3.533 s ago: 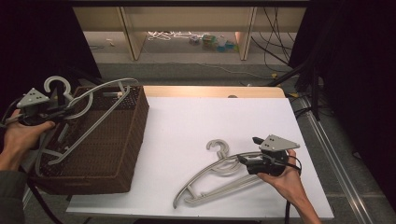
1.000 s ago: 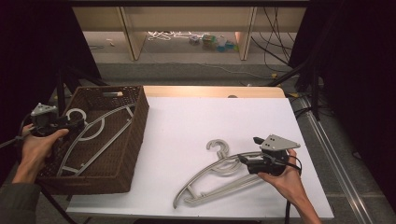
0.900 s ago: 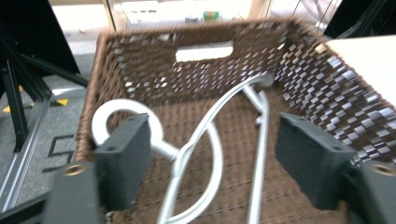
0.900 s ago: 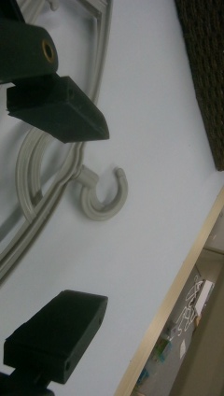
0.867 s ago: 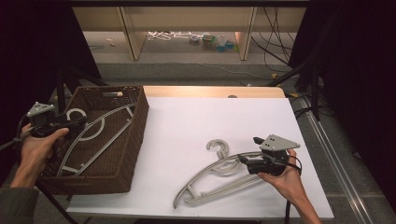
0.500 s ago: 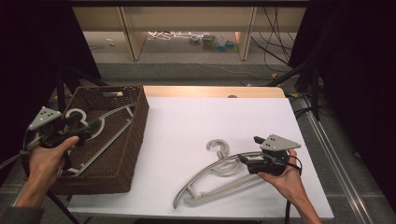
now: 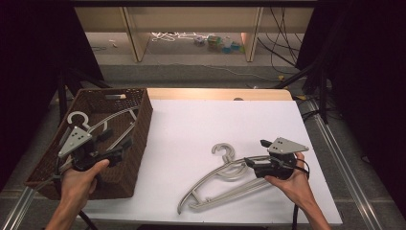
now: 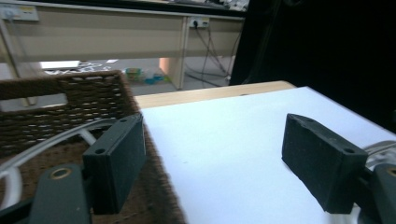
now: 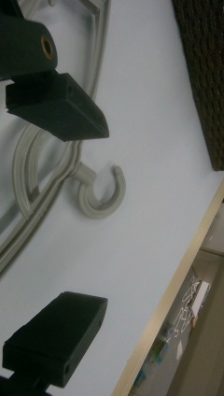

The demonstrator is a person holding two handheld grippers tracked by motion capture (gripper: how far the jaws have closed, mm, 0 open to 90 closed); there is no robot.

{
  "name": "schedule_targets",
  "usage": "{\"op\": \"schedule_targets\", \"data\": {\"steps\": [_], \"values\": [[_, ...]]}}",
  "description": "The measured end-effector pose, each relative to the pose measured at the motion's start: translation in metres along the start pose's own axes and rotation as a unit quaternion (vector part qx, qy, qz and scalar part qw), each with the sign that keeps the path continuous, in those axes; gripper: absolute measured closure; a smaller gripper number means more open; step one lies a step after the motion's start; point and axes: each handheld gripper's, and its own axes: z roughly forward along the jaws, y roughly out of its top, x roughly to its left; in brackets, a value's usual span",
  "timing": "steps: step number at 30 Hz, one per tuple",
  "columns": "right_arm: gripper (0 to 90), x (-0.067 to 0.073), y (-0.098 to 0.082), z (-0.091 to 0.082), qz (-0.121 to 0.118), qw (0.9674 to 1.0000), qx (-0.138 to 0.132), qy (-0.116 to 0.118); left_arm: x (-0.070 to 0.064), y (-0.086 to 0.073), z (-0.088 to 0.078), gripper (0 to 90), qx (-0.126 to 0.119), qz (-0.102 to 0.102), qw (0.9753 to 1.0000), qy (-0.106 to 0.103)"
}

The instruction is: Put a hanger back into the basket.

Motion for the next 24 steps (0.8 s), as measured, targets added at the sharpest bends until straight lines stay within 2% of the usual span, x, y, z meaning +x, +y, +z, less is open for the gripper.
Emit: {"op": "schedule_targets", "data": {"steps": [2,4,5,6,7,9,11,15,18,19,21,22,24], "values": [[16.6,-0.001,-0.001,-0.001,0.001,1.0,-0.002,0.0,-0.007,-0.006,0.003,21.1,-0.01,0.004,0.9999,-0.009],[16.6,-0.001,-0.001,-0.001,0.002,1.0,-0.003,-0.001,-0.013,-0.012,0.006,20.7,-0.01,0.006,0.9997,-0.02],[16.6,-0.001,-0.001,-0.001,0.004,1.0,-0.004,0.0,-0.021,-0.017,0.009,19.6,-0.009,0.005,0.9996,-0.028],[16.6,-0.001,-0.001,-0.001,0.003,1.0,-0.005,0.0,-0.025,-0.02,0.01,19.4,-0.009,0.013,0.9994,-0.032],[16.6,-0.001,-0.001,-0.001,0.003,1.0,-0.005,0.0,-0.025,-0.02,0.01,19.4,-0.009,0.013,0.9994,-0.032],[16.6,-0.001,-0.002,-0.001,0.004,1.0,-0.004,0.001,-0.033,-0.028,0.013,19.7,-0.015,0.04,0.9988,-0.025],[16.6,0.0,-0.002,-0.001,0.003,1.0,-0.002,0.0,-0.041,-0.037,0.016,19.9,-0.001,0.048,0.998,-0.041],[16.6,0.001,-0.002,0.0,0.001,1.0,0.0,0.002,-0.048,-0.047,0.016,19.8,-0.005,0.046,0.9979,-0.046],[16.6,0.002,-0.003,0.002,-0.001,1.0,0.0,0.003,-0.056,-0.057,0.016,19.9,0.009,0.053,0.997,-0.056],[16.5,0.002,-0.003,0.002,-0.001,1.0,0.003,0.003,-0.057,-0.06,0.016,19.7,0.006,0.053,0.9967,-0.061],[16.5,0.003,-0.002,0.003,-0.003,1.0,0.002,0.003,-0.058,-0.066,0.015,19.9,-0.002,0.08,0.9955,-0.052],[16.5,0.003,-0.002,0.004,-0.003,1.0,0.004,0.005,-0.059,-0.069,0.015,20.3,0.006,0.092,0.9947,-0.046],[16.6,0.003,-0.001,0.004,-0.007,0.9999,0.004,0.006,-0.059,-0.069,0.016,19.9,0.01,0.079,0.9953,-0.054]]}}
